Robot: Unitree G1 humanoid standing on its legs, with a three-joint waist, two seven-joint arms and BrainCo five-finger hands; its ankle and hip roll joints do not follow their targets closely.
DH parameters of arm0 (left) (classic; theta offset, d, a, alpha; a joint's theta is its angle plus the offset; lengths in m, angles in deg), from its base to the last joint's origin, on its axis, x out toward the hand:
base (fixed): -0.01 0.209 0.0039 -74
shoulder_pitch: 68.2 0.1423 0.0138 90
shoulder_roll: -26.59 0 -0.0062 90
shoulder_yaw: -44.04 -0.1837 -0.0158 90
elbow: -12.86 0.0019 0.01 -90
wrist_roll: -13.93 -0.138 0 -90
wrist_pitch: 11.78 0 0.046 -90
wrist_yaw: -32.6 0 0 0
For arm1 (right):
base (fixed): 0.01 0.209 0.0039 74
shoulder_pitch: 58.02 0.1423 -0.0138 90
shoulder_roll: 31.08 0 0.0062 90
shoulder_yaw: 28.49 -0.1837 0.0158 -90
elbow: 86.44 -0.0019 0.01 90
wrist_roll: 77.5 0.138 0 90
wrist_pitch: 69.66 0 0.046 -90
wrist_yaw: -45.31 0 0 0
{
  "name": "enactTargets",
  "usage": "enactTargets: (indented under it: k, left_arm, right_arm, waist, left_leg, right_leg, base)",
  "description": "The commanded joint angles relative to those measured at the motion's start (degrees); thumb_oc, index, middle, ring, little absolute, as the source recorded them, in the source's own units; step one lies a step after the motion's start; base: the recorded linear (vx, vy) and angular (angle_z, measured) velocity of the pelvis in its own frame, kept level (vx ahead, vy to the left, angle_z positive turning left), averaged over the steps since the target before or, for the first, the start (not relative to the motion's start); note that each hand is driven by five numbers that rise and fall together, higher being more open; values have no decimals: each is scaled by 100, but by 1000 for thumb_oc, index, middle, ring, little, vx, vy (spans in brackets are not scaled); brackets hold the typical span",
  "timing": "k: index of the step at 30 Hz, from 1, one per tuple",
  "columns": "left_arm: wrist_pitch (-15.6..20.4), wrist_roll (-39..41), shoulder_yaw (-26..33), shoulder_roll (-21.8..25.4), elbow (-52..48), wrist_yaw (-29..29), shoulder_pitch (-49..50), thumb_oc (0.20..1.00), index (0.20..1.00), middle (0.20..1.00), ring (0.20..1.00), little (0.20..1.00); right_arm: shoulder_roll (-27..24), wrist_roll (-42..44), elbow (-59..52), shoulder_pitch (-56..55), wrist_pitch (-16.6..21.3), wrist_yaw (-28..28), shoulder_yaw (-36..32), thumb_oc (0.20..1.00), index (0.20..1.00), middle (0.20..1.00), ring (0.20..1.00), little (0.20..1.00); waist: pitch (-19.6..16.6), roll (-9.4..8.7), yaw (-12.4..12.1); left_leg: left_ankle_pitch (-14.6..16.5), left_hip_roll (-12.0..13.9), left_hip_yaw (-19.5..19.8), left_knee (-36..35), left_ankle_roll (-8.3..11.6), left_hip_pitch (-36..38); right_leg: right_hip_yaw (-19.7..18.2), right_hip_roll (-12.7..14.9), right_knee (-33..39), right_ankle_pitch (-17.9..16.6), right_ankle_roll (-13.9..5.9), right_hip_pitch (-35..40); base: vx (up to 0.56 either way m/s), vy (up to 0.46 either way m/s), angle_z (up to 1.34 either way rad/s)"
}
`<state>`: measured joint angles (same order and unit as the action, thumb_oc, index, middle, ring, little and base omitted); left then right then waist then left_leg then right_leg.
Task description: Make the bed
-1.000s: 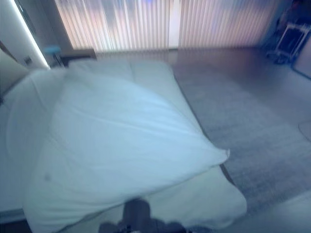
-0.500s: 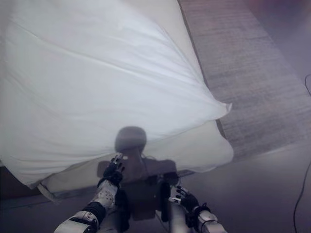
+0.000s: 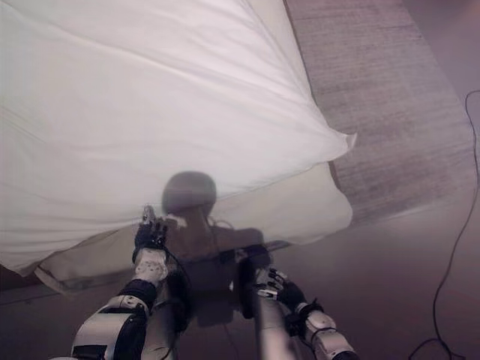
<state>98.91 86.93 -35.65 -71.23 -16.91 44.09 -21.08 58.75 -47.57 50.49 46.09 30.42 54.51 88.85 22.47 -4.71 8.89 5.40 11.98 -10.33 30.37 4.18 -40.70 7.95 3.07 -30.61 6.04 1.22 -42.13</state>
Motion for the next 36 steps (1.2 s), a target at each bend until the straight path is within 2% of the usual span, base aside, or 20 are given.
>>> enactTargets:
  k: [1, 4, 8, 13, 17, 18, 19, 20, 21, 26, 29, 32, 34, 35, 36]
  left_arm:
    - [358, -9, -16, 91, -29, 52, -203, 1000, 1000, 1000, 1000, 1000]
    - [535, 153, 115, 201, -222, 64, -269, 1000, 1000, 1000, 1000, 1000]
    - [591, 298, 227, 380, -433, -98, -275, 1000, 1000, 1000, 1000, 1000]
    - [501, 349, 240, 664, -327, -111, -346, 1000, 1000, 1000, 1000, 1000]
    - [496, 208, 238, 932, -172, 123, -517, 1000, 1000, 1000, 1000, 1000]
    - [526, 220, 250, 990, -153, 188, -577, 950, 950, 950, 950, 950]
    - [514, 116, 258, 1119, -64, 328, -665, 595, 595, 595, 595, 595]
    - [510, 107, 261, 1127, -57, 337, -678, 539, 539, 539, 539, 539]
    - [566, 62, 280, 1157, -31, 478, -751, 200, 200, 200, 200, 200]
    - [677, -7, 301, 1157, -123, 616, -796, 200, 200, 200, 200, 200]
    - [850, 33, 253, 985, -444, 583, -826, 200, 200, 200, 200, 200]
    - [1048, 71, 73, 625, -1236, 369, -641, 200, 200, 200, 200, 200]
    - [1153, 188, -182, 148, -1928, 173, -475, 200, 200, 200, 200, 200]
    - [1158, 182, -190, 139, -1946, 181, -466, 200, 200, 200, 200, 200]
    - [1177, 257, -302, -6, -2190, 54, -405, 200, 200, 200, 200, 200]
  right_arm:
    - [-103, 97, -441, -277, 280, -22, 183, 1000, 1000, 1000, 1000, 1000]
    - [-97, 78, -473, -337, 301, -76, 203, 1000, 1000, 1000, 1000, 1000]
    - [-66, 33, -518, -397, 301, -115, 198, 1000, 1000, 1000, 1000, 1000]
    - [-44, 34, -519, -433, 285, -152, 188, 1000, 1000, 1000, 1000, 1000]
    - [-57, 38, -498, -431, 296, -180, 202, 1000, 1000, 1000, 1000, 1000]
    - [-65, 54, -504, -436, 295, -176, 206, 1000, 1000, 1000, 1000, 1000]
    - [-78, 64, -539, -438, 285, -175, 217, 1000, 1000, 1000, 1000, 1000]
    - [-77, 65, -542, -433, 284, -175, 219, 1000, 1000, 1000, 1000, 1000]
    - [-92, 74, -559, -446, 289, -180, 228, 1000, 1000, 1000, 1000, 1000]
    - [-109, 176, -612, -482, 284, -156, 205, 1000, 1000, 1000, 1000, 1000]
    - [-10, 717, -586, -466, 218, 57, 158, 1000, 1000, 1000, 1000, 1000]
    - [258, 1484, -549, -220, 107, 251, 113, 1000, 1000, 1000, 1000, 1000]
    - [525, 2383, -388, 106, -165, 654, 119, 1000, 1000, 1000, 1000, 1000]
    - [523, 2393, -369, 118, -165, 669, 110, 1000, 1000, 1000, 1000, 1000]
    - [654, 2712, -247, 331, -327, 721, 159, 1000, 1000, 1000, 1000, 1000]
  waist:
    - [-443, 51, 103]
    - [-459, 55, 71]
    - [-454, 33, 40]
    - [-460, 35, 8]
    - [-459, 49, -8]
    - [-460, 46, -14]
    - [-447, 49, -12]
    - [-443, 48, -9]
    - [-439, 50, -13]
    - [-448, 73, -25]
    - [-442, 102, -69]
    - [-370, 137, -176]
    - [-286, 219, -318]
    - [-275, 220, -324]
    - [-255, 260, -378]
  left_leg:
    - [-152, 162, 108, 28, 318, -227]
    - [-152, 140, 126, -35, 339, -188]
    - [-181, 102, 104, -107, 315, -150]
    - [-184, 101, 74, -125, 308, -126]
    - [-190, 91, 67, -123, 298, -121]
    - [-198, 88, 71, -119, 310, -131]
    - [-205, 90, 87, -103, 305, -147]
    - [-205, 90, 89, -100, 305, -151]
    - [-196, 97, 96, -84, 300, -169]
    - [-191, 109, 76, -88, 291, -176]
    - [-207, 92, 76, -132, 299, -125]
    - [-180, 47, 112, -127, 295, -73]
    - [-192, -20, 136, -186, 266, -29]
    - [-190, -20, 137, -187, 266, -17]
    - [-195, -49, 142, -230, 257, 4]
  right_leg:
    - [-81, 292, 500, -271, -760, -20]
    - [-84, 267, 531, -246, -755, 1]
    - [-107, 276, 609, -300, -759, 25]
    - [-113, 293, 613, -305, -764, 27]
    - [-115, 295, 601, -325, -771, 16]
    - [-106, 301, 605, -330, -771, 18]
    - [-95, 309, 603, -334, -774, 4]
    - [-93, 308, 601, -333, -774, 1]
    - [-86, 315, 596, -333, -777, -5]
    - [-105, 321, 590, -337, -779, -26]
    - [-107, 326, 641, -348, -791, 25]
    - [-109, 322, 669, -331, -794, 104]
    - [-96, 357, 684, -339, -796, 160]
    - [-95, 357, 684, -336, -797, 171]
    - [-96, 373, 700, -347, -797, 187]
  base:
    - [0, 0, 0]
    - [46, -8, 2]
    - [28, 12, 2]
    - [0, 0, 0]
    - [0, 0, 0]
    - [0, 0, 0]
    - [0, 0, 0]
    - [0, 0, 0]
    - [0, 0, 0]
    - [-1, 3, -1]
    - [0, 0, 0]
    - [0, 0, 0]
    - [-1, 30, 5]
    - [9, 29, 10]
    - [-6, 28, 10]
